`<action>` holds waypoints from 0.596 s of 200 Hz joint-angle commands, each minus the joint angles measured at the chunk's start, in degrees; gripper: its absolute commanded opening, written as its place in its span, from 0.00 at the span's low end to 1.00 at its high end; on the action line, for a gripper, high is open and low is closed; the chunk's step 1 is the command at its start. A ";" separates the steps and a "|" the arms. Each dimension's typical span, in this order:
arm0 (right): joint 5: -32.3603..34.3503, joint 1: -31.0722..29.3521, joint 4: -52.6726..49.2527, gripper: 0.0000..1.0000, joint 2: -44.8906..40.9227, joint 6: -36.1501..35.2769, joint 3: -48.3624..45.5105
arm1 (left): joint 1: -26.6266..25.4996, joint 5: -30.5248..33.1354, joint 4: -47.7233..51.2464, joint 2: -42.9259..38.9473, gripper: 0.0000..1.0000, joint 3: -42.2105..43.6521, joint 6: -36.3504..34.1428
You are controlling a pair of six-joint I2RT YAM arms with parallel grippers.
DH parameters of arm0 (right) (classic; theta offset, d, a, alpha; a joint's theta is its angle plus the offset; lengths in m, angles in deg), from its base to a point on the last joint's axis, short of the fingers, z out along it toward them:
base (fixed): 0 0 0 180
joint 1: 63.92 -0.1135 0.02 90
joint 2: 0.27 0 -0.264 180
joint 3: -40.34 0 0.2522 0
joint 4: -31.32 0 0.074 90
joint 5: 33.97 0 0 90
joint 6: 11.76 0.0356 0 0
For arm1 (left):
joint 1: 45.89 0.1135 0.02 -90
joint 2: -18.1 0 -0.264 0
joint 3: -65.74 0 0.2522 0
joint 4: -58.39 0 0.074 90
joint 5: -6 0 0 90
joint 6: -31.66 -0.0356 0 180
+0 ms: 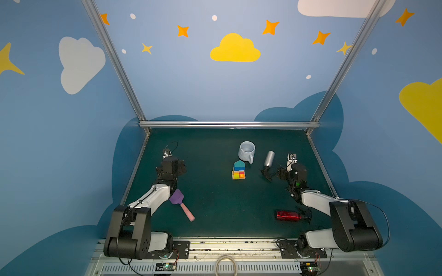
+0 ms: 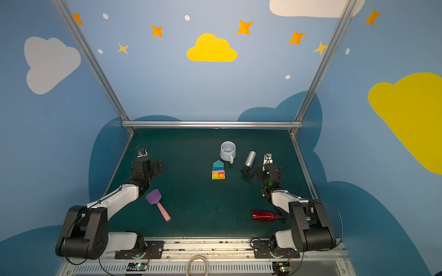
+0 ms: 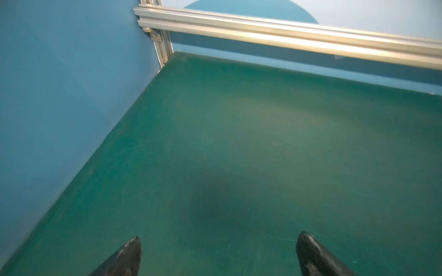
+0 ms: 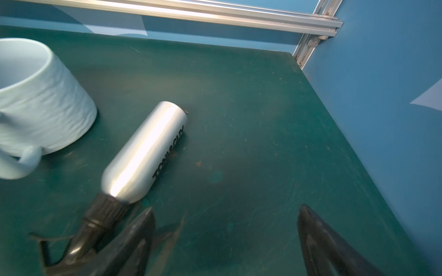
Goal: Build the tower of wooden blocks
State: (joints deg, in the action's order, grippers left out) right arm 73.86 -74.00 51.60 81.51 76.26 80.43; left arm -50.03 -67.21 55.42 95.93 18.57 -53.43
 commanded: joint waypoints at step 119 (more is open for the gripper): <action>-13.95 7.62 15.30 0.91 5.18 3.40 -4.89 | 5.02 -16.62 -25.22 8.99 0.99 9.19 -3.14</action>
State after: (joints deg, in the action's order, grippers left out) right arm 65.79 -67.08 64.24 86.40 79.12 75.95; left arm -45.85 -78.18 35.90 103.12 27.07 -56.14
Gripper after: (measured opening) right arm 0.906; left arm 0.995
